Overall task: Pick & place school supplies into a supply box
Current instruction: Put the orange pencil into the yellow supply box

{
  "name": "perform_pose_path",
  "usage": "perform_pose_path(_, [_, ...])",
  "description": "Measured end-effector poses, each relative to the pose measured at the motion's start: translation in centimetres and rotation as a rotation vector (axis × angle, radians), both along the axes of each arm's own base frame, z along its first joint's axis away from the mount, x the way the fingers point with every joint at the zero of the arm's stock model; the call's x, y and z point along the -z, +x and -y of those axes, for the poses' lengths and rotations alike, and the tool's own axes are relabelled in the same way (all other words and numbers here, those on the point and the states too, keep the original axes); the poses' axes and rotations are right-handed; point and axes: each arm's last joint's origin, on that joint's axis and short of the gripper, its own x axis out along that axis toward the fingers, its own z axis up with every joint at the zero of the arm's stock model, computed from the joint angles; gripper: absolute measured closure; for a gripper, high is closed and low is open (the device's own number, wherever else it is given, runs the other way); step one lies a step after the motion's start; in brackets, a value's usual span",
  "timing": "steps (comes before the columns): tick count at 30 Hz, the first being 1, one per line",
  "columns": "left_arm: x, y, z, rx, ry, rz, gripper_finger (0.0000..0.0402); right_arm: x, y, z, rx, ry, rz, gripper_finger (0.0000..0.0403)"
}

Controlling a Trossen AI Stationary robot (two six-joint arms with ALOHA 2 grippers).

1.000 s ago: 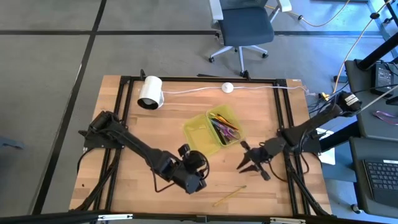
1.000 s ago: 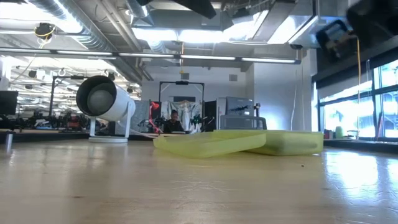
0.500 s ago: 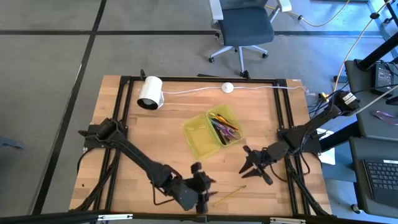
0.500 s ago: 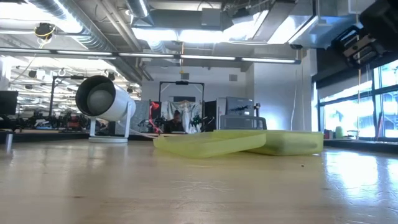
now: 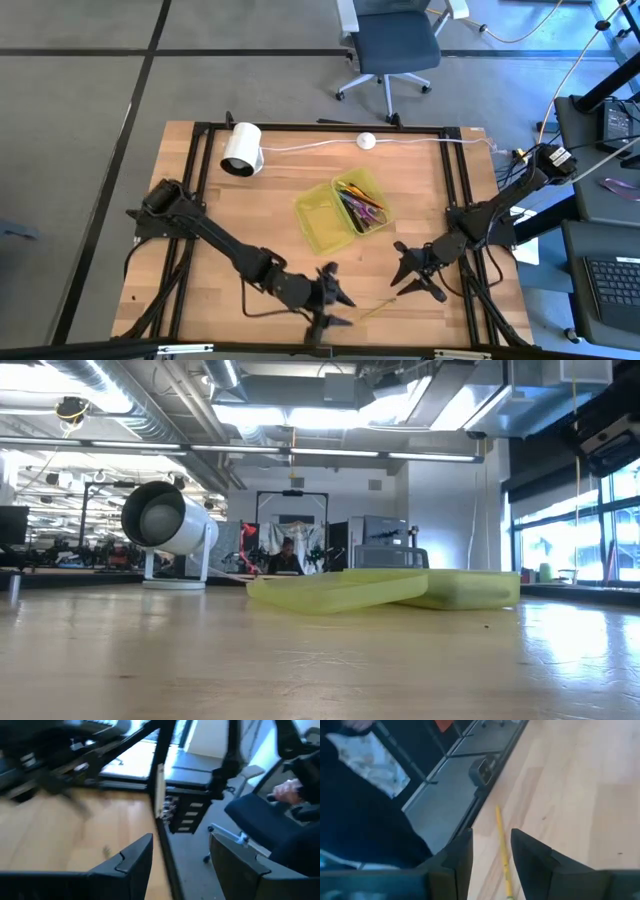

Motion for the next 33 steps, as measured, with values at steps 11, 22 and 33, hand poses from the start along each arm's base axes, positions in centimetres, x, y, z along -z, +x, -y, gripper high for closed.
perform_pose_path(11, [3.2, -8.8, -5.5, -0.333, 0.050, 0.060, 0.0215, 0.5, -2.1, -1.9, 0.034, -0.189, 0.086, 0.0266])
perform_pose_path(22, [4.4, -11.2, -5.0, -0.388, 0.054, 0.085, 0.0216, 2.6, -3.7, -3.6, 0.222, -0.337, 0.071, 0.0266])
perform_pose_path(33, [3.9, -11.8, -3.9, -0.333, 0.064, 0.133, 0.0217, 6.9, -3.6, -5.6, 0.171, -0.372, 0.109, 0.0266])
